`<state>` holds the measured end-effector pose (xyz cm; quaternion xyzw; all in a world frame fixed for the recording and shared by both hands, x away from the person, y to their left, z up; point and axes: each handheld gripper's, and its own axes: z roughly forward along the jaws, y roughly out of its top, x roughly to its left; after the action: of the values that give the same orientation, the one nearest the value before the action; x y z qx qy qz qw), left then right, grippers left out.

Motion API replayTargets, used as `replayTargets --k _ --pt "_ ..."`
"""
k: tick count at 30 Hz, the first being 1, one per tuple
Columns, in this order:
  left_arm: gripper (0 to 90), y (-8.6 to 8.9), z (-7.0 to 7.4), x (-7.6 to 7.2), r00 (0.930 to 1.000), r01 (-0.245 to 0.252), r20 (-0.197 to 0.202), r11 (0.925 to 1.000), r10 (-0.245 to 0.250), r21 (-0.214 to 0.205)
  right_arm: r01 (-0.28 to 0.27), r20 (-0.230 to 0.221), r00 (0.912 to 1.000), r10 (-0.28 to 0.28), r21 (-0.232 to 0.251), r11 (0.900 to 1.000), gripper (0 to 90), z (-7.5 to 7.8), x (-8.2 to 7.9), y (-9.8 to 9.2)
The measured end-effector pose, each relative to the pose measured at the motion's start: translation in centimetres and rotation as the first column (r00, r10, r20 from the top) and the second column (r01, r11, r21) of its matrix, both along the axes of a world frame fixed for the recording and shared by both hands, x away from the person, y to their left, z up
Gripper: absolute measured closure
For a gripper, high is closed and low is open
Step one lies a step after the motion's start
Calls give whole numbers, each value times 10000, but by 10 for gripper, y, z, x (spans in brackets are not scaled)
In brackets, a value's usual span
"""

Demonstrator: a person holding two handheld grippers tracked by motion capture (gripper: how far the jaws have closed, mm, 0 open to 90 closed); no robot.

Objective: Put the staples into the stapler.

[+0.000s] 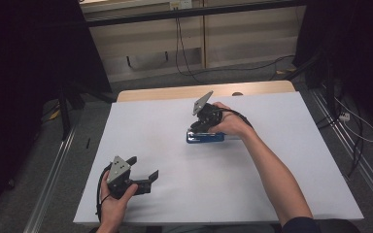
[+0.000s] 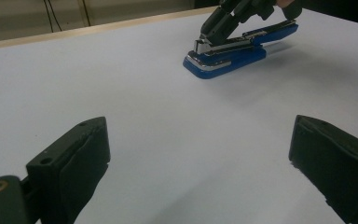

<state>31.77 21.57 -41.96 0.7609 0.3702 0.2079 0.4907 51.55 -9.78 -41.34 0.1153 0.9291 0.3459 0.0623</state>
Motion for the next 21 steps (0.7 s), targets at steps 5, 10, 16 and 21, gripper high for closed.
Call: replayTargets --k 5,10,16,21 --pt "53 0 0 0 10000 43 8 10000 -43 -4 10 5 10000 -10 -13 10000 791 0 0 -1" --pt "53 0 0 0 10000 40 2 10000 -40 9 -96 101 9999 95 25 10000 791 0 0 -1" --pt "53 0 0 0 10000 17 -12 10000 -17 1 -282 246 9993 282 -20 9996 791 1 -1 -2" --pt "53 -1 0 0 10000 67 -20 10000 -67 10 -336 182 9993 338 -110 9994 791 0 -1 -3"
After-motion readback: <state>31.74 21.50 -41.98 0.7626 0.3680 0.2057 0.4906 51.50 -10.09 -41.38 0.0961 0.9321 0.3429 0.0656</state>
